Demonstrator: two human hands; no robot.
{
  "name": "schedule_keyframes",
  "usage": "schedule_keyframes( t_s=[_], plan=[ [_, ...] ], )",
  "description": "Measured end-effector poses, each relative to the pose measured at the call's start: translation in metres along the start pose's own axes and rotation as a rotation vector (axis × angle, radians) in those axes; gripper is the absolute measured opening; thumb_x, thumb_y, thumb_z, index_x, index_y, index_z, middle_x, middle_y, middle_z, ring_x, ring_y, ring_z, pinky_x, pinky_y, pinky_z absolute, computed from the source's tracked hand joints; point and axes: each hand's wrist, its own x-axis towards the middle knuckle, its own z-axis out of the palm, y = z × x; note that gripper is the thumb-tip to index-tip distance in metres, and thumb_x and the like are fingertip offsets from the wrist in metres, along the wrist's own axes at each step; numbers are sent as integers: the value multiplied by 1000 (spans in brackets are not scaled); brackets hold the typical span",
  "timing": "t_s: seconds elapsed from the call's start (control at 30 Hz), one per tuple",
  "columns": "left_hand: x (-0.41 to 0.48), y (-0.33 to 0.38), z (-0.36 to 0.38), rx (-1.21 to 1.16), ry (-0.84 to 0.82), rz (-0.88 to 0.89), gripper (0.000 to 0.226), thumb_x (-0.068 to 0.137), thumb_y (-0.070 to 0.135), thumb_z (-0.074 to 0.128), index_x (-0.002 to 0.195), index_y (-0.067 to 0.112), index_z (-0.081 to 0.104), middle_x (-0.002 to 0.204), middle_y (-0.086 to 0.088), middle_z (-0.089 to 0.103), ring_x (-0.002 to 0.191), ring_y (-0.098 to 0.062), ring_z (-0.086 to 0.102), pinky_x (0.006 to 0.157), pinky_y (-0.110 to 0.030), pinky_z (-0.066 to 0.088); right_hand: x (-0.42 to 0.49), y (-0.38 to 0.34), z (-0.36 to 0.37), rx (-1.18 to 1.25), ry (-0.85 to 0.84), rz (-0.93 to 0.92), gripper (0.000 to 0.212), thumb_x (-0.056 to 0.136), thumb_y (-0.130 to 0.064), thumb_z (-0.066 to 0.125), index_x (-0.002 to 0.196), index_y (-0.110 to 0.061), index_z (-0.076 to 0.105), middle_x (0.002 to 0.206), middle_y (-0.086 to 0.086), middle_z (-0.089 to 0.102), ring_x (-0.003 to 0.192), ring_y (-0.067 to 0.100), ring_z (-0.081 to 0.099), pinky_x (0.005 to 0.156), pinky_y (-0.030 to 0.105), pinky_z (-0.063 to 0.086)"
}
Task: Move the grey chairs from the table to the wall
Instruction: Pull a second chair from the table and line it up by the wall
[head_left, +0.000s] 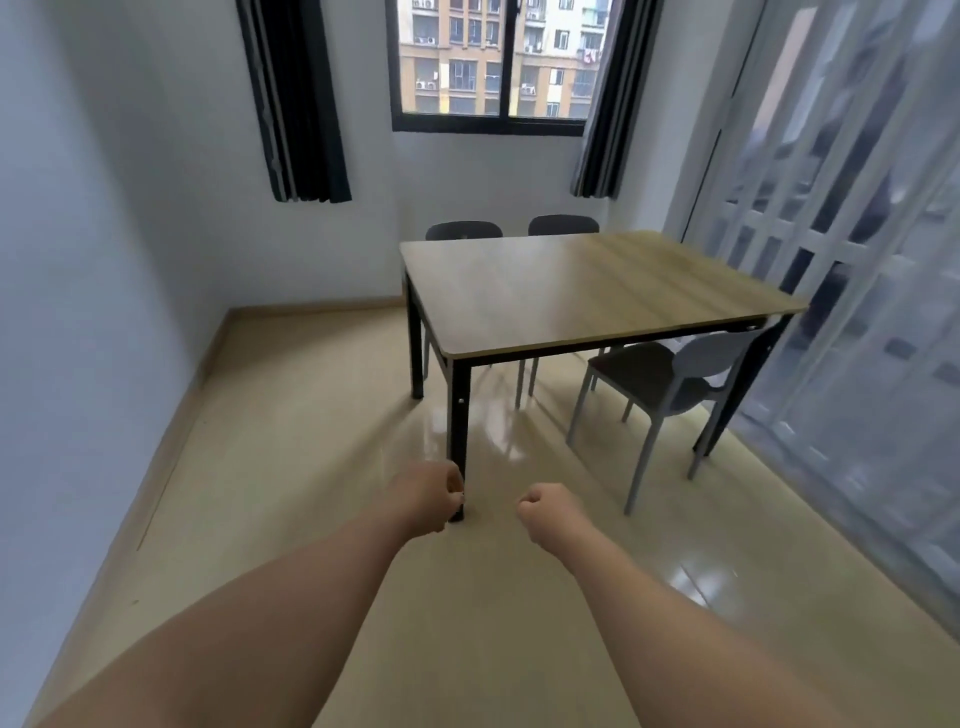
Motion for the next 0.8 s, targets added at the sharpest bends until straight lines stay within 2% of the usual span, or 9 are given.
schedule_keyframes(
  t_s=[0.1,0.2,0.23,0.37,0.47,0.57,0.7,0.8],
  plan=[
    [47,56,23,28,-8,57,25,96,21,45,111,16,64,103,-6,64,92,-25,70,74,-31,53,37,35,-50,51,53,34,27,90,-9,44,102,-5,69,98,16,64,85,20,52,72,22,36],
    [97,101,42,16,-28,119,24,96,22,45,112,19,63,101,-3,64,89,-21,71,71,-29,55,78,60,-93,85,91,59,17,91,-7,45,87,-12,61,88,10,55,84,19,50,71,21,34],
    [117,116,48,26,-41,139,24,97,22,46,114,19,62,104,-4,65,88,-19,71,70,-27,55,96,68,-107,98,106,72,17,91,-6,45,86,-12,60,88,10,54,83,19,50,71,21,34],
    [211,172,67,40,-63,201,25,96,25,48,116,19,61,112,-6,66,92,-20,71,84,-32,57,177,86,-159,93,168,119,23,89,-7,44,92,-9,67,90,10,57,84,22,52,72,26,41],
    [268,207,70,59,-94,234,25,96,24,48,115,18,62,114,-7,67,98,-22,69,88,-33,56,227,89,-197,104,200,165,28,89,-10,45,102,-7,70,105,13,67,99,30,60,86,33,49],
    [330,253,68,124,-147,268,23,96,16,43,106,14,64,109,-10,69,104,-27,66,87,-33,53,274,92,-246,100,226,194,30,90,-12,44,107,-9,68,117,12,67,110,29,59,87,31,47],
    [397,309,80,115,-165,316,20,93,12,42,87,20,60,85,-3,61,98,-29,68,70,-30,49,325,104,-303,114,268,195,29,92,-13,43,110,-8,66,116,12,66,96,24,55,79,28,41],
    [447,356,105,114,-189,341,23,93,16,45,103,17,66,95,-6,69,92,-24,67,69,-25,45,376,131,-344,115,282,233,28,93,-14,42,111,-9,64,116,10,64,94,22,53,80,30,44]
  ],
)
